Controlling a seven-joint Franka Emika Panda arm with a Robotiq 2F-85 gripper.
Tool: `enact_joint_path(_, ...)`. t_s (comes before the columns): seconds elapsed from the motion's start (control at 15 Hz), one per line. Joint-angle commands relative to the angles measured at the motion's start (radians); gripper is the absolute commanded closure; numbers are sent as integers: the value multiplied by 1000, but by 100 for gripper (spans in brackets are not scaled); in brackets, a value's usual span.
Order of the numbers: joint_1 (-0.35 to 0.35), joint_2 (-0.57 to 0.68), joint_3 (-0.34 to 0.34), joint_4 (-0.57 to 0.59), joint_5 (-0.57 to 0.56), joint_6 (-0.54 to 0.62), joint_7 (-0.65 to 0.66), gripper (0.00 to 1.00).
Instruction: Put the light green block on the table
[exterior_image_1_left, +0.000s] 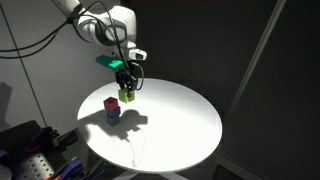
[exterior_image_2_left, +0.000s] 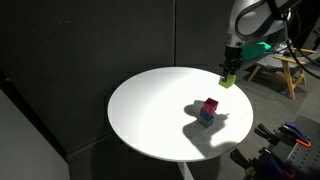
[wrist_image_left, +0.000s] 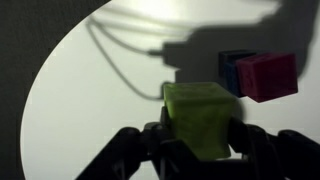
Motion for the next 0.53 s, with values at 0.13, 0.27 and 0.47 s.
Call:
enact_joint_path(0.13,-9,108,2,40,63,35,-11,73)
enact_joint_path(0.27,-10,141,0,49,72,38,-8,73)
enact_joint_path(0.47,-20,188,-7,71,79,42,-9,73)
